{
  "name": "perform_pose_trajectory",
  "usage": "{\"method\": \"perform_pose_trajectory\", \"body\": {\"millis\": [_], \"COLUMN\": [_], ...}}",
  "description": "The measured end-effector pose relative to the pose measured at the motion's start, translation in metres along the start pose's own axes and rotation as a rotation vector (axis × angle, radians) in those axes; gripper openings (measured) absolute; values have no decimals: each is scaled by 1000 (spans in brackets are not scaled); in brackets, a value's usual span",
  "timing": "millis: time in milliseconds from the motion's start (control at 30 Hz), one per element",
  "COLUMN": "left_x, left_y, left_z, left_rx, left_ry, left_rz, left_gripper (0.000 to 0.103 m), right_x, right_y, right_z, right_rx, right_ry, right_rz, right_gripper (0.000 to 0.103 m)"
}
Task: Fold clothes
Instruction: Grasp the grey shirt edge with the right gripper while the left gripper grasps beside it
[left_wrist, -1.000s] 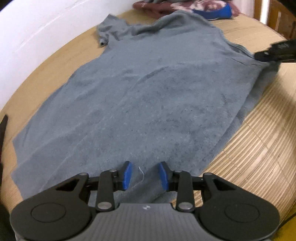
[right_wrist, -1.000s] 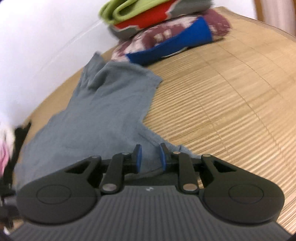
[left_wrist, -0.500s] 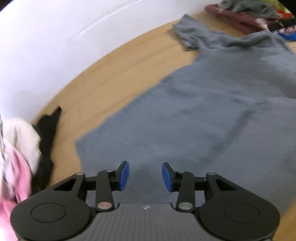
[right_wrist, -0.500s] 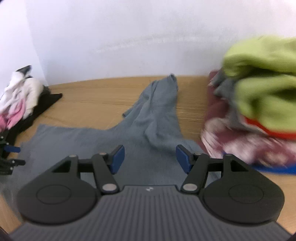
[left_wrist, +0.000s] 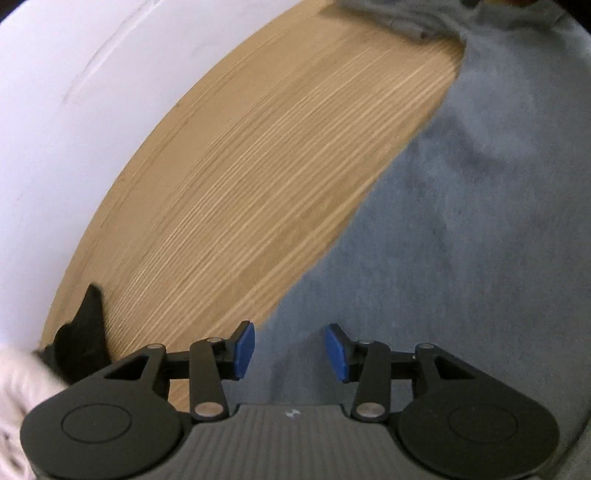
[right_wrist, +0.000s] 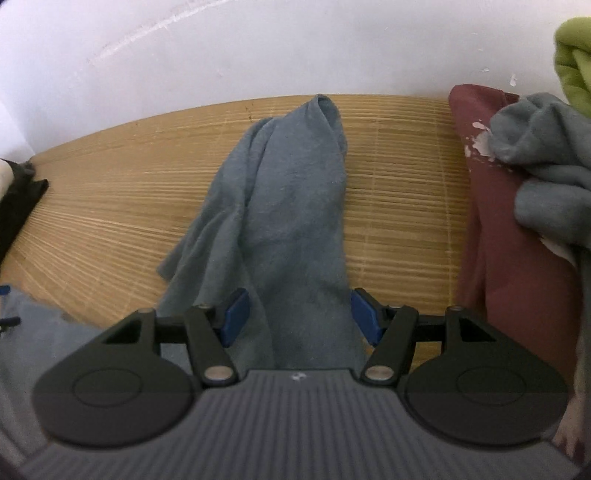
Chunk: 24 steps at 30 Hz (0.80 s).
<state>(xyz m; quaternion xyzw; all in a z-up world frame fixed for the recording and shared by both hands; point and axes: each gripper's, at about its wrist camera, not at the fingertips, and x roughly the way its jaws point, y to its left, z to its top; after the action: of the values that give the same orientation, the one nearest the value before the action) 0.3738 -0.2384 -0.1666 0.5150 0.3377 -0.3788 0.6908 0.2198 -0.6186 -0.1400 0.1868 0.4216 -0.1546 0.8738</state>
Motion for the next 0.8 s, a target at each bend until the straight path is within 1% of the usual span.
{"method": "perform_pose_trajectory", "body": {"millis": [33,67,133,167,200,233,267,300,333,400,467,533,600,633,700,733,767,800], "left_x": [0,0,0,2,3,4,4,4,4,1,-4,-4,-4,-6,-4,0,3,4], "left_y": [3,7,14,16,17,18,18,19,19,21,22,17,8,4,3,5,6,8], "left_z": [0,0,-1,0,0,1,2,3,5,9,13,17,22,25,29,32,33,33], "left_rx": [6,9,-1,0,8,19,30,42,40,30,15,44,96,124,131,116,98,75], "left_ry": [-8,-19,-35,-41,-48,-59,-62,-66,-70,-85,-106,-90,-101,-120,-125,-128,-126,-123], "left_rz": [-20,-37,-96,-116,-120,-124,-125,-125,-129,-142,-158,-223,-238,-229,-224,-229,-241,-284], "left_gripper": [46,46,46,46,46,47,47,47,47,47,51,54,53,54,55,56,53,45], "right_x": [5,6,8,9,9,8,8,7,6,5,-1,-15,-33,-45,-64,-75,-86,-95], "right_y": [0,0,2,4,6,7,8,9,12,19,18,14,11,10,13,14,16,18], "right_z": [0,1,1,0,0,-1,-1,-2,-2,-4,-3,1,4,6,5,4,2,0], "right_rx": [-4,-14,-46,-66,-86,-95,-104,-113,-137,-186,-180,-147,-121,-112,-132,-149,-166,-182], "right_ry": [14,10,5,3,2,2,2,3,-4,-16,-43,-100,-163,-198,-242,-261,-281,-293], "right_rz": [-6,-7,-9,-9,-9,13,37,60,49,26,24,42,67,82,115,130,144,156], "right_gripper": [65,66,68,67,66,51,41,22,13,10,9,9,9,9,9,9,9,9]}}
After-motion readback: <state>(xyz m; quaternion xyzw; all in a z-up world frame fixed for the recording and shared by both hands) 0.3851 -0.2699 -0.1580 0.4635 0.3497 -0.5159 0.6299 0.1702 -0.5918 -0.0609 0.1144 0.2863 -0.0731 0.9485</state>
